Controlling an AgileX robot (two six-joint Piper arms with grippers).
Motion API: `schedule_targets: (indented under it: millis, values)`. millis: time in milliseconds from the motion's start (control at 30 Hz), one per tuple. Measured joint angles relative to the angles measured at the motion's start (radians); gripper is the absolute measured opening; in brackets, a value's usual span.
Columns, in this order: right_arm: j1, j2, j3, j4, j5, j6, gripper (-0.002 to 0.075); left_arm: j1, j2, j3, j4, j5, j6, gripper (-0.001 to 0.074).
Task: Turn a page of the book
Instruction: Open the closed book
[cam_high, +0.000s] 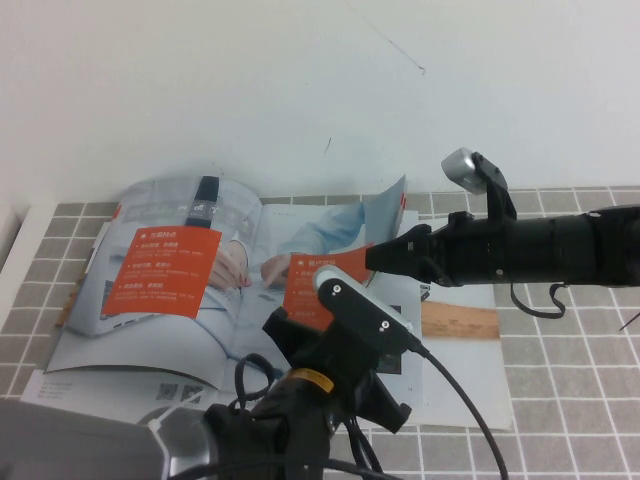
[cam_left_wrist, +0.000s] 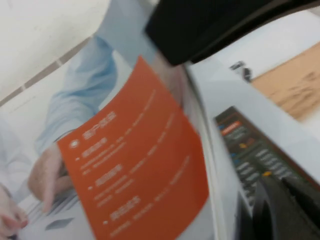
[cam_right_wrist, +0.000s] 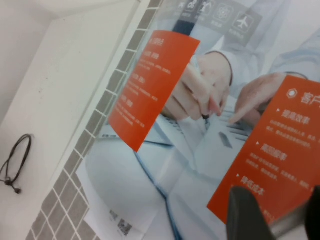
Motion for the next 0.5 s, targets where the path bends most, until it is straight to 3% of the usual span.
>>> schedule_targets:
  millis: [267, 400, 500]
  values:
    - [-0.082, -0.140, 0.000, -0.094, 0.028, -0.035, 0.0267, 0.073, 0.000, 0.000, 0.004, 0.000, -0.008, -0.0002]
    - [-0.104, -0.246, 0.000, -0.259, 0.030, -0.044, 0.0262, 0.086, 0.000, 0.000, 0.013, -0.002, -0.013, -0.0002]
    - [-0.101, -0.277, 0.000, -0.348, 0.035, -0.008, 0.0218, 0.091, 0.000, 0.000, 0.019, -0.008, -0.030, -0.0002]
